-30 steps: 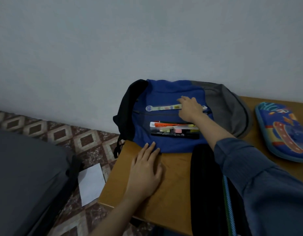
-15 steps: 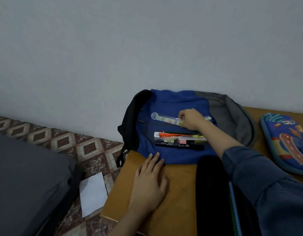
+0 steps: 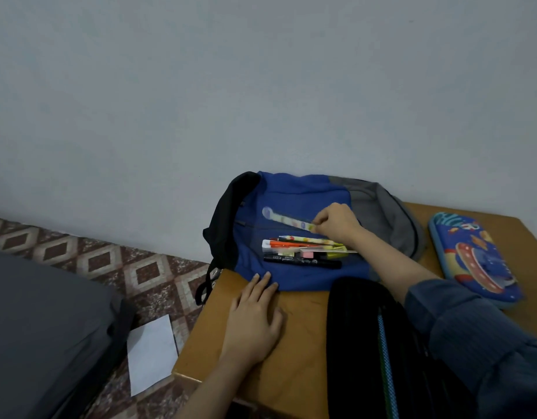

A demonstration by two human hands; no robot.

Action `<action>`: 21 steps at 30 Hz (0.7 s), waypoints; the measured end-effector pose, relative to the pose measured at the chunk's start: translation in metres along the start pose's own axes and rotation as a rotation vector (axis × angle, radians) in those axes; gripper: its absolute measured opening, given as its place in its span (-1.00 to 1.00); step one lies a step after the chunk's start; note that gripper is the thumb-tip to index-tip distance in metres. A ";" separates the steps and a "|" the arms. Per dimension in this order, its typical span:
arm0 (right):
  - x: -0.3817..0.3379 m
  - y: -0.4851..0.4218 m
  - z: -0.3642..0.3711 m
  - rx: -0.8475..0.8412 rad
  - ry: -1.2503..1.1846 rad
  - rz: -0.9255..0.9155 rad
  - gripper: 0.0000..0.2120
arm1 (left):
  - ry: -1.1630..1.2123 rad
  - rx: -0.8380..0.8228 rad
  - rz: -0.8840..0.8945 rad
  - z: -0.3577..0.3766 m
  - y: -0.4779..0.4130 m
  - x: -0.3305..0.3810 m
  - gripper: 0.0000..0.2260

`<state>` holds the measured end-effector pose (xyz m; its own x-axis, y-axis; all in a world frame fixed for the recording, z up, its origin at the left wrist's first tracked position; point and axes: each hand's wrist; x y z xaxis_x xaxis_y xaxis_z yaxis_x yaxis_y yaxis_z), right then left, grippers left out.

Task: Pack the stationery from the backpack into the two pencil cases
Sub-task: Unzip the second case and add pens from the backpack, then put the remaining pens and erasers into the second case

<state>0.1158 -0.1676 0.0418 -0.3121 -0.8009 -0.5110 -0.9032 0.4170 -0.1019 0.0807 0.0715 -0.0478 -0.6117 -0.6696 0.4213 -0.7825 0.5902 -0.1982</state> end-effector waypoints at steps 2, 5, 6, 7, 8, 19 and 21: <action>-0.005 0.013 -0.013 0.055 -0.133 0.041 -0.93 | -0.007 -0.005 0.000 0.000 0.000 0.000 -0.53; -0.006 0.037 -0.031 0.044 -0.456 0.177 -0.96 | -0.013 -0.019 -0.002 0.000 0.001 0.002 -0.44; -0.006 0.045 -0.036 0.032 -0.550 0.222 -0.92 | -0.012 -0.018 -0.006 -0.001 0.001 0.002 -0.35; -0.003 0.057 -0.041 0.030 -0.627 0.262 -0.88 | -0.016 -0.028 -0.008 0.000 0.001 0.003 -0.28; -0.002 0.065 -0.043 0.029 -0.698 0.296 -0.83 | -0.024 -0.035 -0.011 0.000 0.000 0.000 -0.24; 0.054 0.188 -0.050 -0.060 -1.260 0.576 -0.84 | 0.178 -0.051 -0.064 -0.020 -0.008 0.058 -0.79; 0.060 0.198 -0.047 -0.050 -1.195 0.615 -0.86 | 0.311 -0.096 -0.069 -0.020 0.000 0.090 -0.85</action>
<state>-0.0951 -0.1530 0.0311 -0.2447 0.3828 -0.8908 -0.7278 0.5345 0.4296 0.0278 0.0206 0.0079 -0.4815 -0.5481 0.6839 -0.7972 0.5982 -0.0818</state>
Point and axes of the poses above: each hand's wrist, its own y-axis away from the middle knuckle, its own z-axis out of the palm, x = y × z, and after that the axes turned 4 degrees about x, right-handed
